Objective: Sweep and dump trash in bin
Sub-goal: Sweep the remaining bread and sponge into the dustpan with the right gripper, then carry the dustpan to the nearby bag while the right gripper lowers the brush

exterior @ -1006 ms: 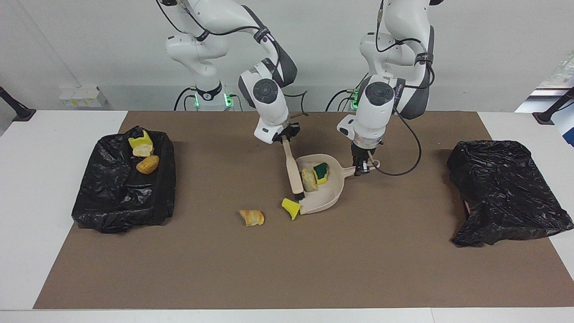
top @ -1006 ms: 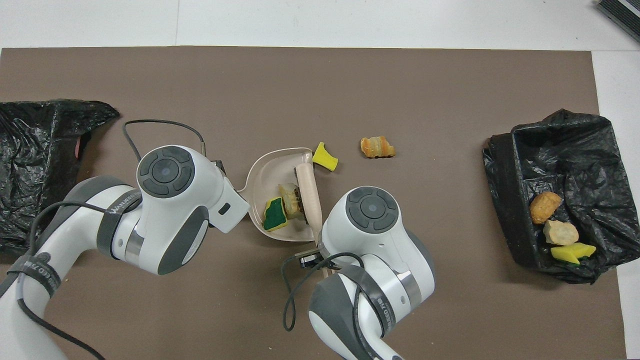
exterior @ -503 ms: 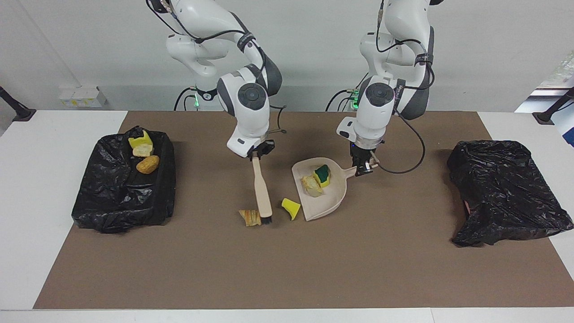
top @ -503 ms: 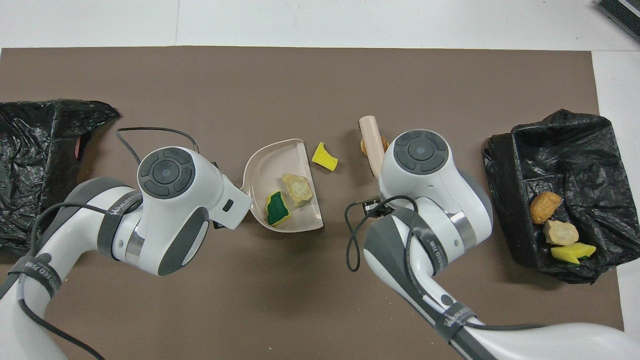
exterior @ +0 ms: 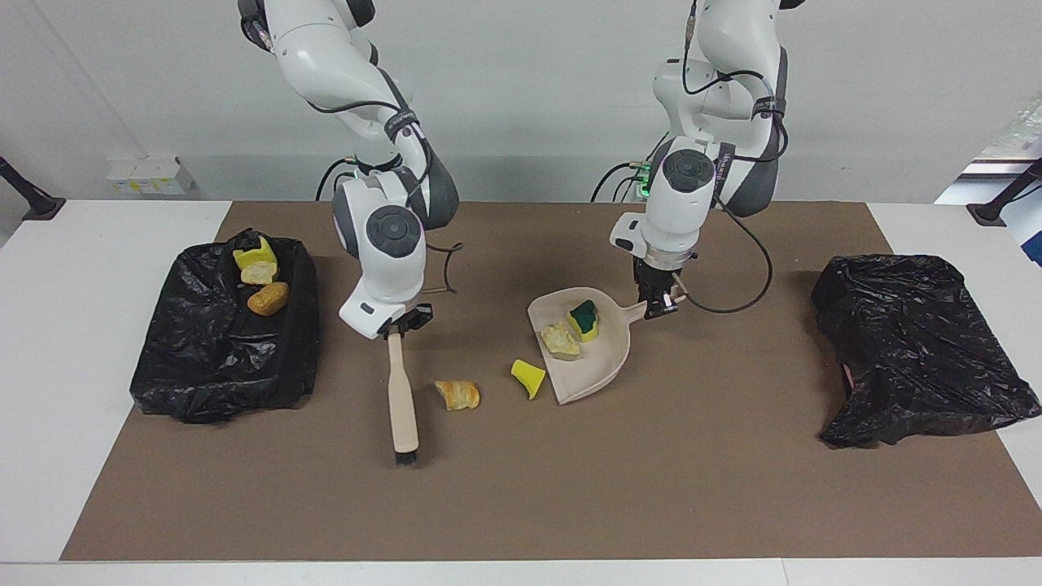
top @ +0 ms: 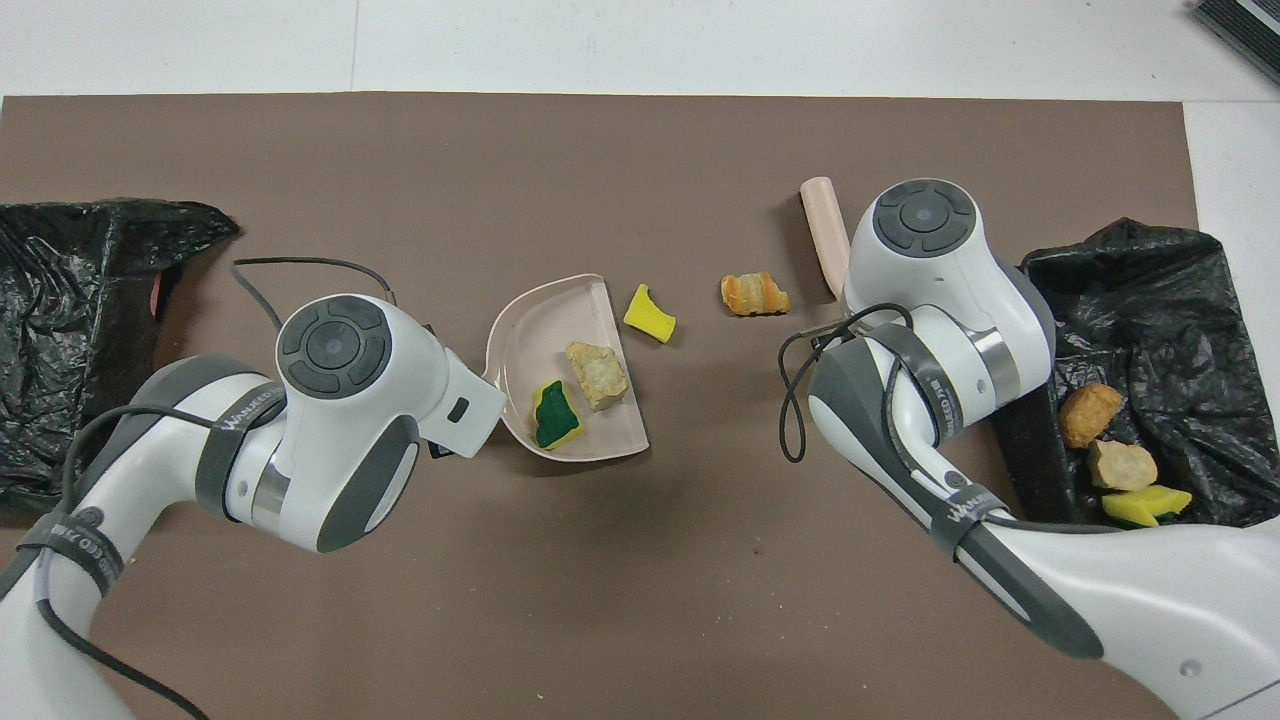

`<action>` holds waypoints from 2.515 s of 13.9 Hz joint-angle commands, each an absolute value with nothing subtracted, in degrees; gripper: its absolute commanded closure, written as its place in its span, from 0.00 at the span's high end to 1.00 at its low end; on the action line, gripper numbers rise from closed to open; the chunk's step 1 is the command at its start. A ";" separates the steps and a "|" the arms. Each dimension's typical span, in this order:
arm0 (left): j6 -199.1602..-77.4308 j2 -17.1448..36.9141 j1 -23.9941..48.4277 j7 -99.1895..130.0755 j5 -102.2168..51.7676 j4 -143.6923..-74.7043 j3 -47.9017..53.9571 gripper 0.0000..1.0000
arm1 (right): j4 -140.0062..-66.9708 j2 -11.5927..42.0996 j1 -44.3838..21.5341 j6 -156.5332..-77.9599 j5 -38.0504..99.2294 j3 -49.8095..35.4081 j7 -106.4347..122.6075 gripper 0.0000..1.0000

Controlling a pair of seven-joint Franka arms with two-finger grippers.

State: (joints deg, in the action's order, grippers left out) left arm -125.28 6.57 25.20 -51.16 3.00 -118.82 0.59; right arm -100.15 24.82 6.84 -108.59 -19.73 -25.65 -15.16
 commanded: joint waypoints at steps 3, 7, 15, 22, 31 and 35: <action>-126.04 4.66 26.01 -45.36 3.34 -121.03 0.09 0.00 | -98.87 26.55 3.96 -106.70 -10.76 -28.47 -14.50 0.00; -126.91 3.87 25.93 -45.96 3.34 -122.96 0.09 0.00 | -101.33 25.93 3.17 -106.61 -3.34 -36.28 -12.66 0.00; -132.80 5.71 26.02 -50.53 3.34 -124.28 0.09 0.00 | -100.99 22.61 5.09 -105.74 -2.37 -43.68 -13.62 0.00; -131.84 7.12 17.77 -67.39 -5.35 -121.03 0.09 0.00 | -102.65 14.24 2.12 -97.83 -0.80 -43.95 -32.11 0.00; -115.86 7.65 5.91 -80.06 -7.56 -107.33 0.09 0.00 | -123.91 -2.02 -6.23 -108.54 16.70 -45.53 -42.87 0.00; -110.92 7.56 -1.39 -90.66 -7.56 -103.71 0.09 0.00 | -129.19 -1.58 -9.49 -116.88 16.79 -45.53 -46.92 0.00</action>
State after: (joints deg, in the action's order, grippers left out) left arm -113.63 6.88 1.86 -85.03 -6.33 -106.33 -0.39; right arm -126.86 -0.35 -9.93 -114.15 15.17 -45.66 -46.05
